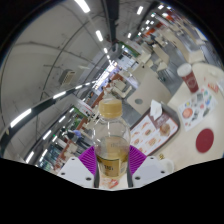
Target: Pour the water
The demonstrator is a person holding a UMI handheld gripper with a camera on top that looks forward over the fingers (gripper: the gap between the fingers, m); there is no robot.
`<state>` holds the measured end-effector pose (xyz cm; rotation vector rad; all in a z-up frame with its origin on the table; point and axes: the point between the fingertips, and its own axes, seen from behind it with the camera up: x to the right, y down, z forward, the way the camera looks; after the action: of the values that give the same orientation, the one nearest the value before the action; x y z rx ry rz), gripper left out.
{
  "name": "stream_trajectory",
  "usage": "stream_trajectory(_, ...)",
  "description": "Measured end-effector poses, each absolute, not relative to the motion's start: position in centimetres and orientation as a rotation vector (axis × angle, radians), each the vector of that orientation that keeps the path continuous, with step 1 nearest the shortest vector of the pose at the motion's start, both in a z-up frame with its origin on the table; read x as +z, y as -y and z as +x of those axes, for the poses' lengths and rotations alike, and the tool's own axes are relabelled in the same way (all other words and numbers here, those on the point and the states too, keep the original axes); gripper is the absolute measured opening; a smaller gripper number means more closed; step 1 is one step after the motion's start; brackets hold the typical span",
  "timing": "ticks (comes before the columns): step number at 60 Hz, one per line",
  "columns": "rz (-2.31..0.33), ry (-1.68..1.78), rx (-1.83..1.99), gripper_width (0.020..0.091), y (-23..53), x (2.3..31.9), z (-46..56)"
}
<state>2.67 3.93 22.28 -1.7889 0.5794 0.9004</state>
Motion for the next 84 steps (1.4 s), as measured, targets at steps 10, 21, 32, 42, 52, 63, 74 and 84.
stream_trajectory(10, -1.850, -0.221, 0.365, 0.0370, -4.2, 21.2, 12.2)
stream_trajectory(21, -1.941, -0.082, 0.022, 0.0370, -3.7, 13.6, 20.9)
stream_trajectory(32, -2.011, -0.054, 0.014, 0.0370, -2.9, 7.1, 22.9)
stream_trajectory(42, -2.018, -0.064, 0.004, 0.0377, -2.1, 4.3, 23.1)
stream_trajectory(52, -2.001, -0.064, -0.014, 0.0432, -1.9, 4.3, 23.1)
stream_trajectory(63, -2.114, -0.065, -0.063, 0.0873, -0.3, 3.4, 23.4)
stream_trajectory(74, -2.188, -0.128, -0.109, 0.0840, 4.8, 5.4, 22.7)
stream_trajectory(84, -2.260, -0.160, -0.101, 0.0845, 12.4, 9.2, 18.9)
